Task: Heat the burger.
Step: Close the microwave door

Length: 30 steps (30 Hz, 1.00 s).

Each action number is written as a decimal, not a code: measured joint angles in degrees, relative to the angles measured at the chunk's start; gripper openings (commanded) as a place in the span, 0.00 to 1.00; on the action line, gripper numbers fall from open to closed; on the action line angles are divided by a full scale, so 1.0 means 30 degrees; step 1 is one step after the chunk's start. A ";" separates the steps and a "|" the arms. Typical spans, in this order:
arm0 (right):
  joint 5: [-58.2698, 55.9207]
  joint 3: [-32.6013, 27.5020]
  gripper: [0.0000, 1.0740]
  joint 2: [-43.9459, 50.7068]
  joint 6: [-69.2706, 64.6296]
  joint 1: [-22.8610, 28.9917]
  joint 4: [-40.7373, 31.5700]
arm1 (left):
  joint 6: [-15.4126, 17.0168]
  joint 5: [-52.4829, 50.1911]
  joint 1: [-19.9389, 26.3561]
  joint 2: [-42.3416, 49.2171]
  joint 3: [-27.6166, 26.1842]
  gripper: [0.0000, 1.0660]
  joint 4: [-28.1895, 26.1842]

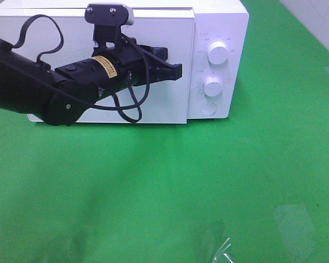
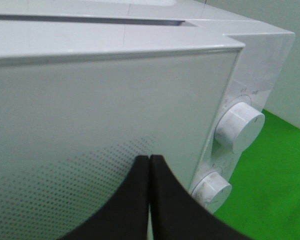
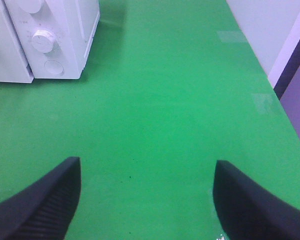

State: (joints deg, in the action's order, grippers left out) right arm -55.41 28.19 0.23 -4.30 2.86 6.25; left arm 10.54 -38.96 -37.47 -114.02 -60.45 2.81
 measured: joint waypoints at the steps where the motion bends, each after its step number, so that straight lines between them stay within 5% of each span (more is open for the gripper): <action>1: 0.0000 0.0000 0.65 0.0000 0.0000 0.0000 0.0000 | 0.0000 0.0019 -0.0038 -0.0267 -0.0382 0.00 0.0134; 11: 0.0000 0.0000 0.65 0.0000 0.0000 0.0000 0.0000 | -0.0057 0.0649 -0.0267 -0.1585 -0.2521 0.00 0.0630; 22: 0.0000 0.0000 0.65 0.0000 0.0000 0.0000 0.0000 | 0.0038 0.1108 -0.0363 -0.1681 -0.2655 0.00 0.0879; 30: 0.0000 0.0000 0.65 0.0000 0.0000 0.0000 0.0000 | 0.0267 0.6990 -0.1203 -0.0210 -0.2788 0.04 0.0993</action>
State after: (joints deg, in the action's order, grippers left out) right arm -55.41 28.19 0.23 -4.30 2.86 6.25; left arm 11.34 -17.99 -41.08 -114.65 -68.81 5.79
